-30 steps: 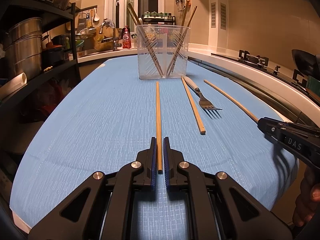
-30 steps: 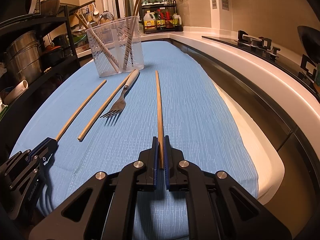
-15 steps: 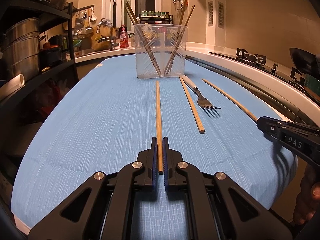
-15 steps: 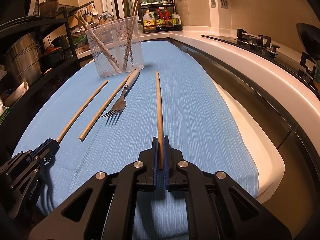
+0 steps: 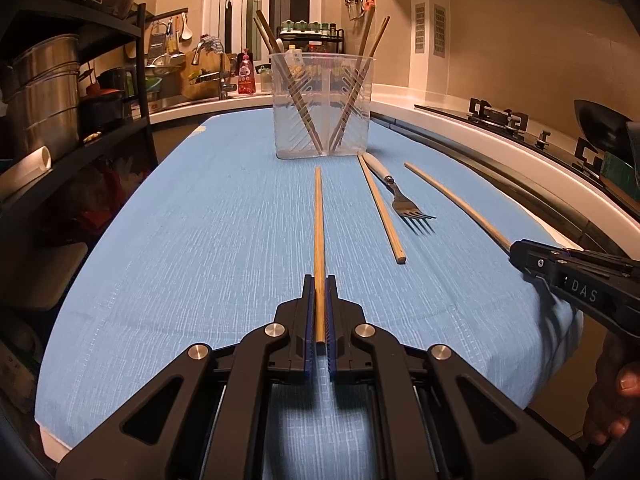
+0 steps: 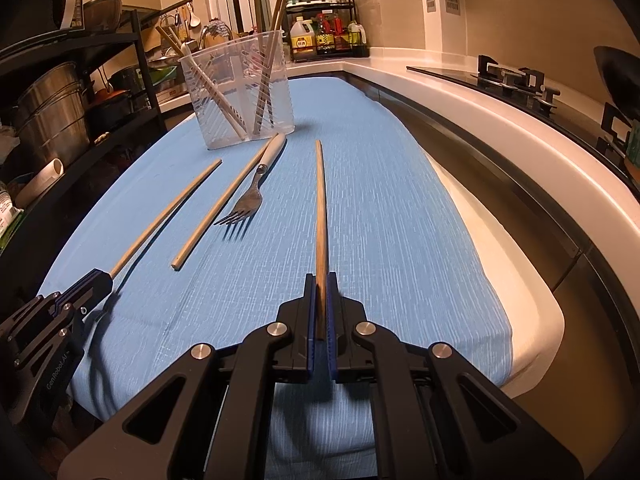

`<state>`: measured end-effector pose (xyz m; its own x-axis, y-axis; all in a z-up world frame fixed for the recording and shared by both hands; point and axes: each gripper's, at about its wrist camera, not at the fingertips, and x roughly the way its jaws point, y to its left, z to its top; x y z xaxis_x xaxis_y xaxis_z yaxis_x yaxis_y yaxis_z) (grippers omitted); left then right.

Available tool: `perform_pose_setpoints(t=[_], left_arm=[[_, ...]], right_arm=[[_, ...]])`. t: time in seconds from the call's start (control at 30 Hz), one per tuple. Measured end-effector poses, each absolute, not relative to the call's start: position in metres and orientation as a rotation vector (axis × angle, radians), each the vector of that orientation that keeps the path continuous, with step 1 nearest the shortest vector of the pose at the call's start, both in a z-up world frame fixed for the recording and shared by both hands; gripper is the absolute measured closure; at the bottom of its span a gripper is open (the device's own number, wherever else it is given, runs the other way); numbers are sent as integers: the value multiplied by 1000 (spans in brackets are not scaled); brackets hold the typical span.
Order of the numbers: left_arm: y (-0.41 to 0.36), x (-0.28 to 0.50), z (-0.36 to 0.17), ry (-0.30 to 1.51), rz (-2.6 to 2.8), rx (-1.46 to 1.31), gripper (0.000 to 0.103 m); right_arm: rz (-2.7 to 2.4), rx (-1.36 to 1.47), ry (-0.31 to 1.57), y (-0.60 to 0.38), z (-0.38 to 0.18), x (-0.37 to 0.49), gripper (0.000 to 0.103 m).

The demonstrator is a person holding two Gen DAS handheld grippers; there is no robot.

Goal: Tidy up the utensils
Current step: 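Lift both held chopsticks off the cloth, then carry both chopsticks over the clear container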

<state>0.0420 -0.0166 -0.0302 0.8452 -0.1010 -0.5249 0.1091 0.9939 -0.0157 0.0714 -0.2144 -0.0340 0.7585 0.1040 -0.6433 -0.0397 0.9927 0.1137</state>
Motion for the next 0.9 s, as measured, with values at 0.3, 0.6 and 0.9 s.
perform_pose_setpoints(t=[0.3,0.6,0.9], left_arm=[[-11,30,-9,493,-111,12,98],[4,27,41,395,-119,-12,98],[19,49,103,351,-168,-56,98]], right_arm=[[71,95,647,-220,-9,58,98],[71,40,522,-222,42,47,98],[110,22,401,-220,112,51,98]])
